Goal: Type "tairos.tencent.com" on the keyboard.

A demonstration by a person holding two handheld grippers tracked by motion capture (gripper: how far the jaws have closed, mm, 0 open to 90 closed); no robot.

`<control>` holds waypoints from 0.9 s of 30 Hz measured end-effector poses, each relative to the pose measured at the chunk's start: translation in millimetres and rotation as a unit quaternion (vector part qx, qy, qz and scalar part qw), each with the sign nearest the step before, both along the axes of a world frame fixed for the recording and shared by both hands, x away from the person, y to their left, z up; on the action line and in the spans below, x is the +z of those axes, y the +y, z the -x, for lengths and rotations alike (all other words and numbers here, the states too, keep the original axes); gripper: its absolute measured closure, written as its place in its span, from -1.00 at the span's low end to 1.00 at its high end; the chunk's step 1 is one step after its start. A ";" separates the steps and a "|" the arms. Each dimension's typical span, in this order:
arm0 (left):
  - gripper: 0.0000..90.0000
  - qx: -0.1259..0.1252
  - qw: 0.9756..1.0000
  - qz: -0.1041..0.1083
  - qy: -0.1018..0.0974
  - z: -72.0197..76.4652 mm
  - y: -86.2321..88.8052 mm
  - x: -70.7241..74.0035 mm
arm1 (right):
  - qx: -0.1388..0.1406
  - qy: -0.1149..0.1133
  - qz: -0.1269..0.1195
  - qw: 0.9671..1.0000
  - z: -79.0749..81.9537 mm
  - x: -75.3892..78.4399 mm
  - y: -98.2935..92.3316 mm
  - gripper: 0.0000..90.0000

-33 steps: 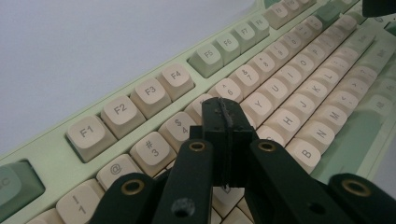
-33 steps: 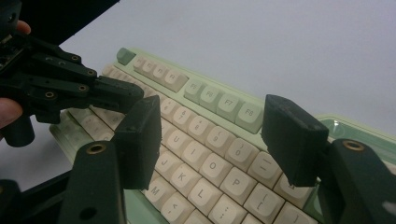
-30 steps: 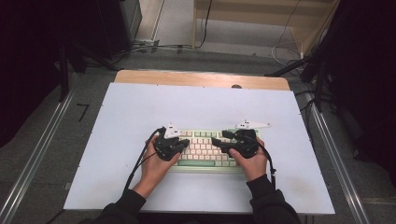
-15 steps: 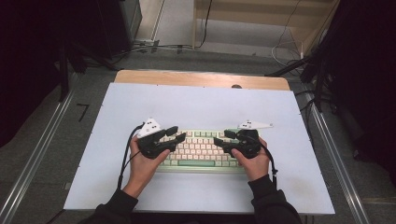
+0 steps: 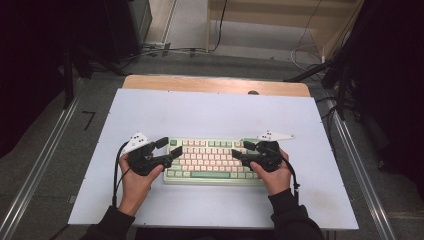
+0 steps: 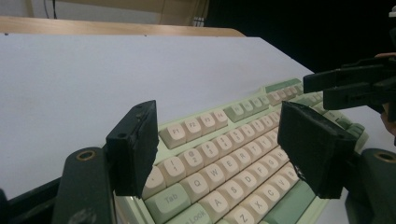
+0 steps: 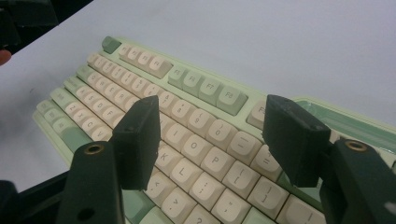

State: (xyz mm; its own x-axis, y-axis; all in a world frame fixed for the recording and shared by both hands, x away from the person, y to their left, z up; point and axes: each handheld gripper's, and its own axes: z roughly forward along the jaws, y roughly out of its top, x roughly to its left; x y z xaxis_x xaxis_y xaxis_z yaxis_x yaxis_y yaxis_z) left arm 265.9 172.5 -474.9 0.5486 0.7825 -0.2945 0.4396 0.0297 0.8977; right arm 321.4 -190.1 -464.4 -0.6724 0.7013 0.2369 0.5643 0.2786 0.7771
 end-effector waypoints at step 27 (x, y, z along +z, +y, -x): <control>-0.32 0.000 0.999 -0.041 -0.013 4.5 -10.2 -4.1 | 0.025 -0.011 0.022 0.999 4.2 -8.5 10.2 0.94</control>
State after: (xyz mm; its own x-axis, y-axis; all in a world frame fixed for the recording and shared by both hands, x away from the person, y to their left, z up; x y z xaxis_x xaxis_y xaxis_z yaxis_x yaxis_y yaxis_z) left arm 261.5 162.2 -479.0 0.5548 0.8038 -0.2147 0.4153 -0.0440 0.9086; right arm 317.2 -179.9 -472.9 -0.7111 0.6768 0.1904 0.5317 0.3405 0.7755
